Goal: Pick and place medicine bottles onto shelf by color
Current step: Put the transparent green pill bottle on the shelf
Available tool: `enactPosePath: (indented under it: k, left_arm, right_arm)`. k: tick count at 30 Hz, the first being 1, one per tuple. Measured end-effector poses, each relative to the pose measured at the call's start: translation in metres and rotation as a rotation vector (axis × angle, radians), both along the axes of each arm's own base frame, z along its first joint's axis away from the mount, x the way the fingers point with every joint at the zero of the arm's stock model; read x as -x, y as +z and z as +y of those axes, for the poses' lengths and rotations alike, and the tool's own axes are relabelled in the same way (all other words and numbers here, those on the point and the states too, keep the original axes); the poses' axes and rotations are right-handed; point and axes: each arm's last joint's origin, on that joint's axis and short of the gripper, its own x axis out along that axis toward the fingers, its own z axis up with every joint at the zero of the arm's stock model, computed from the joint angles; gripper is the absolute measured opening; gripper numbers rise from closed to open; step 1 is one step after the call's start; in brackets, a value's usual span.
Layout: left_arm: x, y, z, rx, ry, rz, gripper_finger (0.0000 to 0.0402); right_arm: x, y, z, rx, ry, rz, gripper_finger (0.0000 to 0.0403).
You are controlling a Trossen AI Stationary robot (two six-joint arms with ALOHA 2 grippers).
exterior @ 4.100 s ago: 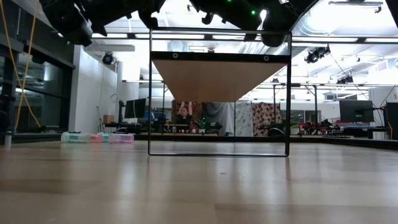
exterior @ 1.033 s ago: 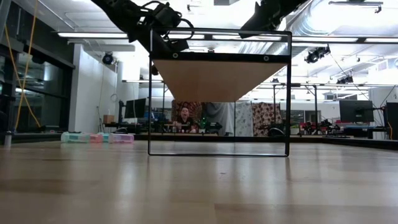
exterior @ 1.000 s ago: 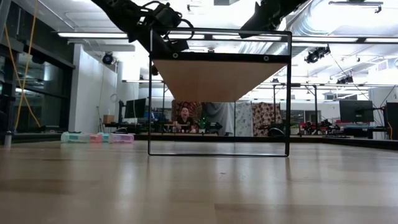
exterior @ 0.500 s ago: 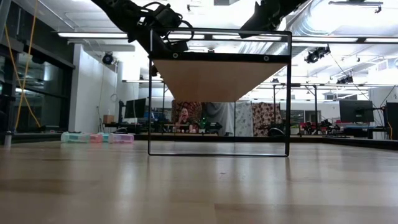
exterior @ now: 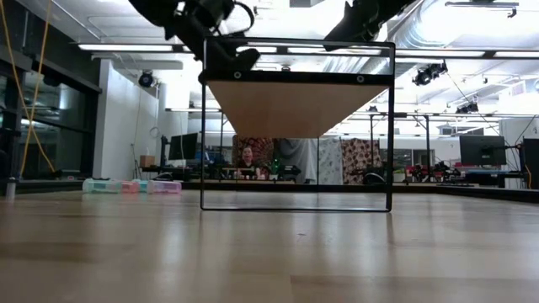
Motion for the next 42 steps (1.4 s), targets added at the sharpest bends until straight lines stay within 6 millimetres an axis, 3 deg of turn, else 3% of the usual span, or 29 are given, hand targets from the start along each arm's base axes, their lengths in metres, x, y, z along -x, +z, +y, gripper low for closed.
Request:
enactPosePath:
  k: [7, 11, 14, 21, 26, 32, 37, 42]
  left_arm:
    - [0.016, 0.035, -0.019, -0.009, -0.077, -0.130, 0.0223]
    - [0.029, 0.054, -0.039, 0.032, -0.243, -0.238, 0.0223]
    - [0.039, 0.058, -0.060, 0.015, -0.327, -0.292, 0.0223]
    - [0.068, 0.023, -0.110, -0.086, -0.440, -0.508, 0.0223]
    - [0.088, -0.001, -0.128, -0.154, -0.480, -0.650, 0.0223]
    - [0.100, -0.006, -0.134, -0.163, -0.488, -0.667, 0.0223]
    - [0.099, -0.017, -0.138, -0.108, -0.497, -0.649, 0.0223]
    - [0.095, -0.019, -0.143, -0.073, -0.522, -0.659, 0.0223]
  right_arm:
    - [0.000, 0.000, 0.000, -0.025, -0.013, -0.012, 0.0195]
    - [0.001, -0.002, 0.000, -0.066, -0.030, -0.001, 0.0195]
    - [0.002, -0.005, 0.001, -0.073, -0.031, 0.026, 0.0195]
    - [0.009, -0.014, 0.003, -0.142, -0.055, 0.127, 0.0195]
    - [0.021, -0.025, 0.009, -0.290, -0.104, 0.239, 0.0195]
    - [0.045, -0.043, 0.042, -0.678, -0.175, 0.516, 0.0195]
    - [0.054, -0.047, 0.084, -0.819, -0.287, 0.638, 0.0195]
    - [0.056, -0.051, 0.121, -0.865, -0.432, 0.618, 0.0195]
